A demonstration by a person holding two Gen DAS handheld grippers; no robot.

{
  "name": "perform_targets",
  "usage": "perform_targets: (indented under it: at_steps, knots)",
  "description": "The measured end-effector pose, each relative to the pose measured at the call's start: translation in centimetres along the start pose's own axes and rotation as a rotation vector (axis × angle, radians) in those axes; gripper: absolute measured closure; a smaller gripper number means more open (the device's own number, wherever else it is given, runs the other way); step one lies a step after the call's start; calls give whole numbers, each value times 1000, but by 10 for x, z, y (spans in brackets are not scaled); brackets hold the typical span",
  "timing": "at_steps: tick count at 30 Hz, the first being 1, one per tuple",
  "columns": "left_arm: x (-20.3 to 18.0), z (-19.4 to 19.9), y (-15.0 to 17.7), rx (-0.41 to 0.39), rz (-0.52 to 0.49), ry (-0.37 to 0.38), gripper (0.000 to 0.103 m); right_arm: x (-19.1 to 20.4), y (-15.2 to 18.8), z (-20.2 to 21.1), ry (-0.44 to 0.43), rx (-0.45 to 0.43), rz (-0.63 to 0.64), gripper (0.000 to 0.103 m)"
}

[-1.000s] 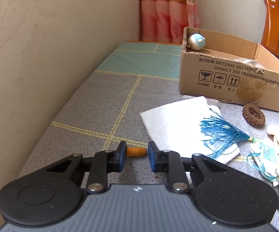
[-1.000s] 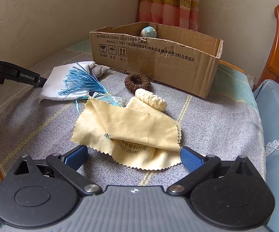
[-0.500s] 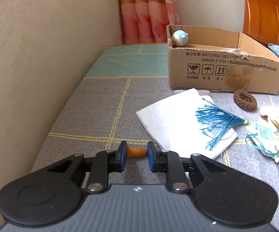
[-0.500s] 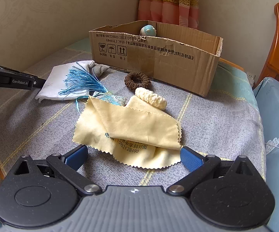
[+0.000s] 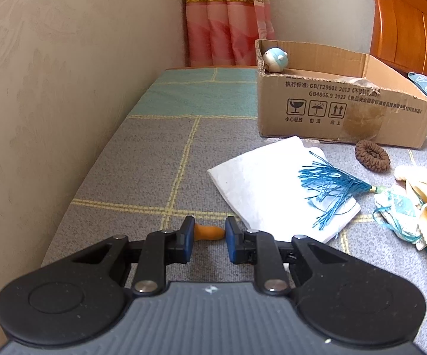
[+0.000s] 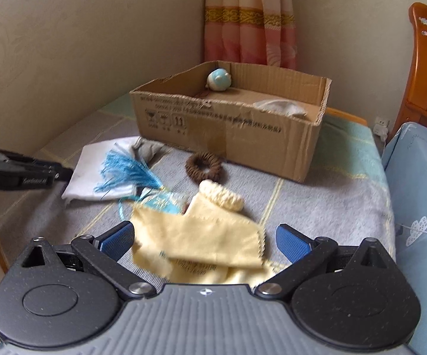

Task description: Organize soft objects

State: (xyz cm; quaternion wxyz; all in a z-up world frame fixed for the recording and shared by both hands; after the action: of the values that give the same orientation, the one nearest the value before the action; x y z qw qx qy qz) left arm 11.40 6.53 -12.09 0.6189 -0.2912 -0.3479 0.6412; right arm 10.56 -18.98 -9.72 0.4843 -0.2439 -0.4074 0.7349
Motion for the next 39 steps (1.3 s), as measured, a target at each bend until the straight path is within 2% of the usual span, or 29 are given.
perform_targets:
  at_steps: [4,9,17,19,25,30,39]
  knots:
    - [0,0,0,-1,1,2,83,-8,-10,-11,16,-19,-24,0]
    - [1,-1,-1,1,5,9,83,-12,-12,-35,41,11,-32,4]
    - [0,-2,-2,2,8,15,82,-15,-12,-65,52,71,-73,29]
    - [-1,-2,-3,2,7,15,82,-13,-11,-68,53,87,-75,38]
    - [0,-3,-3,2,6,19,82,-6,-12,-69,55,97,-42,55]
    - [0,-3,-3,5,-5,24,83,-6,-15,-68,54,90,-48,60]
    - [0,11,-11,-17,-50,35,83,-3,-24,-49,65,58,7,61]
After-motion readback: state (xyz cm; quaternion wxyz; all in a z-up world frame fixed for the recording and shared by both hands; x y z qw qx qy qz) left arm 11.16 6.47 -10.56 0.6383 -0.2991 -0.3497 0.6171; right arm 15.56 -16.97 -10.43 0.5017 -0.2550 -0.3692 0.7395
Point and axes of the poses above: each gripper's, at about its wrist camera, not at the fingertips, and z roughly against the way its jaws point, x to its left, y to its underside, the point moved 5 cm from there along -z, roughly the way its jaws point, and after that the axes turned 8 degrees about -x, right-handed, at the moved point
